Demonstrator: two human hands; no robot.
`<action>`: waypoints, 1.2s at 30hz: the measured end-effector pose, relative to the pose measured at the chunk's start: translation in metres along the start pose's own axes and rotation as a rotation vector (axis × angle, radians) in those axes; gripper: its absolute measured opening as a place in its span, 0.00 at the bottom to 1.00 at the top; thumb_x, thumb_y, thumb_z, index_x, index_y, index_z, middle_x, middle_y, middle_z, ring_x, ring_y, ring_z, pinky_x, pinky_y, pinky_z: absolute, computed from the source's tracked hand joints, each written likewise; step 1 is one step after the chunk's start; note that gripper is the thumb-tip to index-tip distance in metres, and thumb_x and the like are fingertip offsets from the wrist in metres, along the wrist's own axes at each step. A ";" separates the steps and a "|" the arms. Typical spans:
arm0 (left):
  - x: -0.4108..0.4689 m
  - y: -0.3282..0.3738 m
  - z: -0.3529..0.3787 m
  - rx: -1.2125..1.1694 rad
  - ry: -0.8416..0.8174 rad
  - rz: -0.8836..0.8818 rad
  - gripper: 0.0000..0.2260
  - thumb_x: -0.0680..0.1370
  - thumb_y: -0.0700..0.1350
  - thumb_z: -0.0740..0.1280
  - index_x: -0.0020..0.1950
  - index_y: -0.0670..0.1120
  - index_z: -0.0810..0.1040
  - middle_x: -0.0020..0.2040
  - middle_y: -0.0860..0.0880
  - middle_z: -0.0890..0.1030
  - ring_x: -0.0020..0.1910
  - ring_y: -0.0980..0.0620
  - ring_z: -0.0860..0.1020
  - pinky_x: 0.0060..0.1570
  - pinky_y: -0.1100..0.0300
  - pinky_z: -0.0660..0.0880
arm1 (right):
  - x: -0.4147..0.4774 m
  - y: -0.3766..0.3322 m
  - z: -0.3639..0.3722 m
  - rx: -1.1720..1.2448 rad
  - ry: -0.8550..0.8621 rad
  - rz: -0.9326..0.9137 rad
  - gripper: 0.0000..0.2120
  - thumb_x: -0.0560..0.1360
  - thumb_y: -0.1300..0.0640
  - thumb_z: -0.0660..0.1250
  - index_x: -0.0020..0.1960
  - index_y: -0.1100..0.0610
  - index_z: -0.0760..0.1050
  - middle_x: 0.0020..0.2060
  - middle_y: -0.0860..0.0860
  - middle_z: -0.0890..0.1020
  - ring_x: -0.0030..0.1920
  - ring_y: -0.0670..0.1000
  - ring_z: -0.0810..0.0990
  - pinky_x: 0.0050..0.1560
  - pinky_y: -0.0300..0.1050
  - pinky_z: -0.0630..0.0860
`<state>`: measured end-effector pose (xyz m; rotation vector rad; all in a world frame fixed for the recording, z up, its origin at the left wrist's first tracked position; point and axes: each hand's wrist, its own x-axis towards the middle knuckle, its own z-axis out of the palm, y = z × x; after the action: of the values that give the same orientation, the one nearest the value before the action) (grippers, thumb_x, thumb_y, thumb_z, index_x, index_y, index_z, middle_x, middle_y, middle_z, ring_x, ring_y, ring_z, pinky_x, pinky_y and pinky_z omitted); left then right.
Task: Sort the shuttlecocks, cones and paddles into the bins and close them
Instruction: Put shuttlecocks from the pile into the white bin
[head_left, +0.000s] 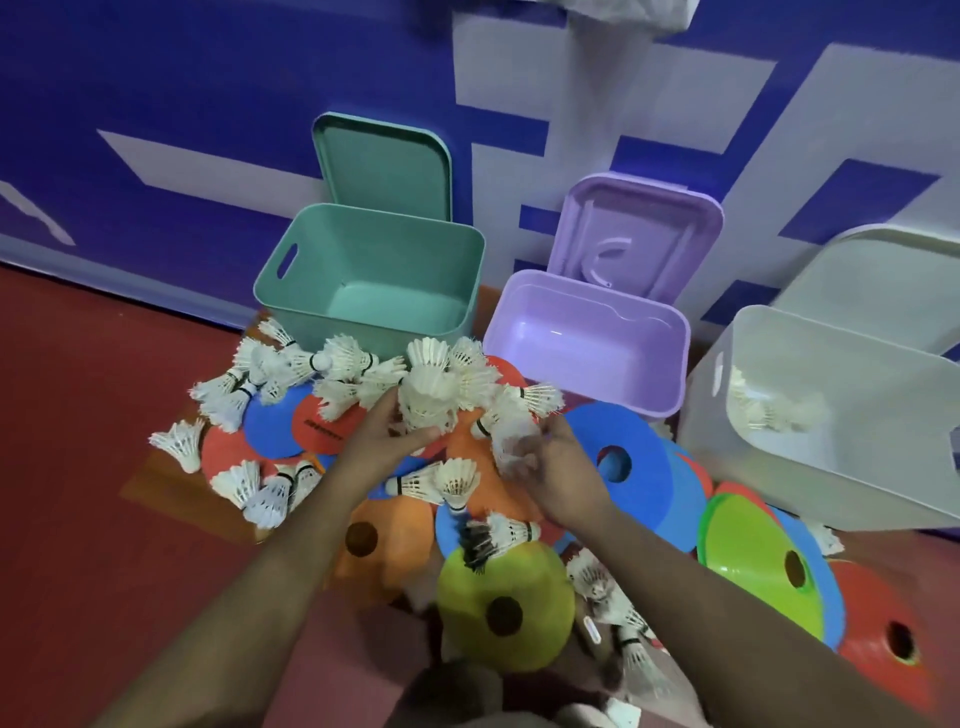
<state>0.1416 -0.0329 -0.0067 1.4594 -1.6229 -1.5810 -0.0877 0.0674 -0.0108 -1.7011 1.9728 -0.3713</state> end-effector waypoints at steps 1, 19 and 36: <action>0.003 -0.001 0.000 0.015 -0.011 0.008 0.29 0.71 0.48 0.76 0.69 0.56 0.70 0.64 0.56 0.78 0.63 0.54 0.75 0.65 0.50 0.72 | -0.001 0.001 -0.009 0.043 0.049 -0.008 0.11 0.77 0.56 0.66 0.58 0.56 0.80 0.55 0.55 0.69 0.49 0.56 0.76 0.51 0.45 0.74; 0.017 0.035 0.020 0.123 -0.239 0.133 0.27 0.67 0.54 0.77 0.64 0.60 0.74 0.58 0.58 0.82 0.58 0.56 0.80 0.61 0.48 0.75 | 0.016 -0.039 -0.050 0.606 0.137 -0.008 0.12 0.77 0.47 0.67 0.60 0.46 0.78 0.56 0.46 0.72 0.56 0.39 0.74 0.55 0.32 0.72; 0.026 0.033 0.015 0.090 -0.128 0.098 0.23 0.71 0.43 0.76 0.63 0.58 0.74 0.57 0.59 0.81 0.56 0.59 0.79 0.57 0.57 0.76 | 0.020 -0.007 -0.054 0.492 0.323 0.191 0.11 0.77 0.54 0.67 0.38 0.55 0.73 0.33 0.49 0.76 0.33 0.47 0.72 0.34 0.39 0.66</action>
<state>0.1074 -0.0557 0.0103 1.3246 -1.8309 -1.5933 -0.1124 0.0401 0.0342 -1.1875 2.0202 -1.0175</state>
